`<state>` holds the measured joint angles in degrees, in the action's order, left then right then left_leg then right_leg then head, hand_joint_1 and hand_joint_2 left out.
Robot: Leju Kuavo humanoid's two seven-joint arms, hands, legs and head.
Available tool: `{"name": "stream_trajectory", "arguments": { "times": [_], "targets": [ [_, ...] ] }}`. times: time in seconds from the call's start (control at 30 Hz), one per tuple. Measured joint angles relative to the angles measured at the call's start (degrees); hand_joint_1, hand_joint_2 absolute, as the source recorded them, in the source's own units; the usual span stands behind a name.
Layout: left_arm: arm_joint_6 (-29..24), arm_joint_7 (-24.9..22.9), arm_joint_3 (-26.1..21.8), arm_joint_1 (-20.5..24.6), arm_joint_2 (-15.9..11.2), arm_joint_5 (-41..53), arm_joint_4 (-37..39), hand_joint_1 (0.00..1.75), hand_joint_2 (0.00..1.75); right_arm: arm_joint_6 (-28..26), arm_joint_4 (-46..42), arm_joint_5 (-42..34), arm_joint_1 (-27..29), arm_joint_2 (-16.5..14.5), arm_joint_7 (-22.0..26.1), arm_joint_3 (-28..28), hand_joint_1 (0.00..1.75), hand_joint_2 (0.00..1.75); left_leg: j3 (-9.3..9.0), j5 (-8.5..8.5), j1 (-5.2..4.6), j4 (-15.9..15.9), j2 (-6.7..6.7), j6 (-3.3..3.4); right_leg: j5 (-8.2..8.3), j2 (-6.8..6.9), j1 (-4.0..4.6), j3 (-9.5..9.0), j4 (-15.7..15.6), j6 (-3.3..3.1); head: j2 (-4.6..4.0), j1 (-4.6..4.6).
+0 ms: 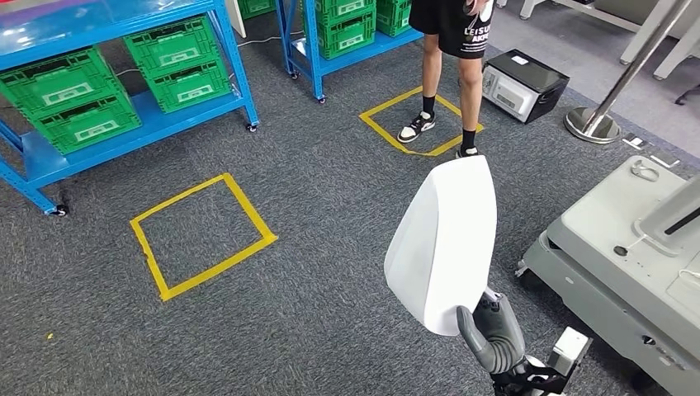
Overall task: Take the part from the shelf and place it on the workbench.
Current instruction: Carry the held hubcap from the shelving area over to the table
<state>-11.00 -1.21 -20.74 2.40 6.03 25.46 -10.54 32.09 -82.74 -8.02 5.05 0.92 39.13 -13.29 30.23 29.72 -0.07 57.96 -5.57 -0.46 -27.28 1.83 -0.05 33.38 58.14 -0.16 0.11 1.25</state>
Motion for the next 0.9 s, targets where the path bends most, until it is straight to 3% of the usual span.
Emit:
{"name": "stream_trajectory", "arguments": {
  "times": [0.03, 0.1, 0.17, 0.23, 0.27, 0.3, 0.37, 0.43, 0.5, 0.57, 0.63, 0.7, 0.73, 0.77, 0.8, 0.9],
  "targets": [
    [0.2, 0.0, 0.0, 0.0, 0.0, 0.1, 0.0, 0.00, 1.75, 0.2, 0.4, 0.2, -0.1, 0.2, 0.3, -0.1, 1.75, 1.75, 0.03, 0.27, 0.03, 0.2, 0.45, -0.36, 0.22, -0.42, -0.17, -0.07, -0.3, -0.32, 0.00, 0.01],
    [0.4, -0.3, 0.2, 0.1, 0.1, 0.7, 0.0, 0.00, 1.75, 0.5, 0.9, 0.7, -0.3, 0.5, 0.6, -0.2, 1.75, 1.75, 1.31, 2.44, 0.16, 3.2, 2.86, -0.93, 0.73, -1.18, -0.60, -0.25, -0.9, -0.98, 0.00, 0.20],
    [0.4, -0.5, 0.5, 0.0, 0.2, 1.3, 0.1, 0.00, 1.75, 1.0, 1.2, 1.4, -0.6, 0.6, 0.8, -0.2, 1.75, 1.75, 4.46, 6.10, 0.37, 10.1, 5.09, -1.24, 0.94, -2.05, -0.67, -0.03, -0.9, -1.29, 0.00, 0.39],
    [-0.2, -0.2, 0.7, -0.2, 0.3, 1.5, 0.1, 0.00, 1.75, 1.6, 1.3, 2.4, -0.6, 0.6, 0.8, -0.2, 1.75, 1.75, 7.02, 7.68, 0.47, 15.4, 5.44, -1.40, 0.96, -3.23, -0.65, 0.28, -0.6, -1.30, 0.00, 0.41],
    [-0.7, -0.1, 0.8, -0.2, 0.3, 1.5, 0.1, 0.00, 1.75, 2.0, 1.4, 3.0, -0.5, 0.6, 0.8, -0.2, 1.75, 1.75, 7.02, 6.92, 0.53, 15.3, 5.48, -1.43, 0.95, -3.82, -0.66, 0.38, -0.5, -1.28, 0.00, 0.41],
    [-1.2, 0.1, 0.8, -0.3, 0.4, 1.6, 0.1, 0.00, 1.75, 2.3, 1.4, 3.5, -0.3, 0.4, 0.8, -0.2, 1.75, 1.75, 5.82, 5.07, 0.63, 12.8, 5.66, -1.42, 0.95, -4.47, -0.71, 0.44, -0.3, -1.21, 0.00, 0.41],
    [-2.0, 0.3, 0.9, -0.3, 0.4, 1.6, 0.2, 0.00, 1.75, 2.5, 1.3, 4.5, -0.3, -0.1, 0.8, -0.2, 1.75, 1.75, 2.04, 1.59, 0.85, 4.8, 7.40, -1.32, 0.93, -5.63, -0.77, 0.57, 0.1, -0.82, 0.00, 0.41],
    [-2.3, 0.7, 0.9, -0.2, 0.4, 1.3, 0.2, 0.00, 1.75, 2.2, 1.3, 5.4, -0.5, -0.7, 0.9, -0.2, 1.75, 1.75, 0.17, 0.49, 0.84, 0.5, 8.65, -0.88, 1.04, -6.60, -0.76, 0.87, 0.3, -0.08, 0.00, 0.38],
    [-1.9, 0.7, 0.9, -0.1, 0.4, 1.2, 0.2, 0.00, 1.75, 1.7, 1.2, 6.0, -0.6, -1.2, 0.8, -0.2, 1.75, 1.75, 0.07, 0.32, 0.58, 0.3, 7.93, -0.02, 1.41, -7.44, -0.87, 1.15, 0.1, 0.82, 0.00, 0.38],
    [-1.0, 0.3, 0.9, 0.1, 0.2, 1.6, 0.2, 0.00, 1.75, 1.1, 0.4, 5.8, -0.5, -1.4, 0.2, -0.2, 1.75, 1.75, -0.13, -0.18, 0.58, -0.1, 6.90, 0.95, 0.95, -6.33, -0.98, 1.76, 0.9, 1.41, 0.00, 0.31],
    [-0.2, 0.1, 0.9, 0.1, 0.0, 1.9, 0.2, 0.00, 1.75, 0.1, -1.6, 4.8, -0.1, -1.5, -1.0, -0.2, 1.75, 1.75, -0.04, -0.51, 0.68, -0.4, 5.75, 1.61, -2.01, -3.75, -0.90, 4.16, 5.9, 1.70, 0.00, 0.14],
    [0.0, 0.1, 0.9, -0.1, -0.1, 2.0, 0.2, 0.00, 1.75, -0.9, -3.7, 3.7, 0.9, -1.4, -2.2, -0.2, 1.75, 1.75, 0.16, -0.49, 0.57, -0.3, 4.55, 1.82, -5.71, -2.57, -0.86, 7.76, 13.7, 2.01, 0.00, 0.06],
    [0.0, 0.1, 0.9, -0.2, -0.2, 2.0, 0.2, 0.00, 1.75, -1.4, -4.5, 3.4, 1.6, -1.3, -2.5, -0.2, 1.75, 1.75, 0.23, -0.46, 0.53, -0.3, 3.94, 1.83, -6.47, -2.44, -0.87, 8.85, 16.2, 2.10, 0.00, 0.06],
    [0.0, 0.1, 0.9, -0.2, -0.1, 1.8, 0.2, 0.00, 1.75, -1.8, -5.2, 3.3, 2.3, -1.2, -2.7, -0.2, 1.75, 1.75, 0.27, -0.42, 0.52, -0.2, 3.36, 1.79, -6.15, -2.35, -0.87, 8.81, 16.5, 2.11, 0.00, 0.06],
    [0.0, 0.1, 0.9, -0.2, -0.1, 1.4, 0.2, 0.00, 1.75, -2.2, -5.7, 3.1, 2.8, -1.0, -2.8, -0.2, 1.75, 1.75, 0.26, -0.35, 0.51, -0.1, 2.79, 1.70, -4.85, -2.11, -0.86, 7.53, 14.4, 2.04, 0.00, 0.06],
    [0.0, -0.2, 0.5, -0.1, 0.0, -0.9, 0.1, 0.00, 1.75, -2.8, -6.7, 2.4, 3.1, -0.7, -2.4, -0.3, 1.75, 1.75, 0.25, 0.15, 0.29, 0.2, 1.19, 1.02, -0.71, 0.14, -0.61, 1.14, 3.0, 1.43, 0.00, 0.08]
  ]
}}
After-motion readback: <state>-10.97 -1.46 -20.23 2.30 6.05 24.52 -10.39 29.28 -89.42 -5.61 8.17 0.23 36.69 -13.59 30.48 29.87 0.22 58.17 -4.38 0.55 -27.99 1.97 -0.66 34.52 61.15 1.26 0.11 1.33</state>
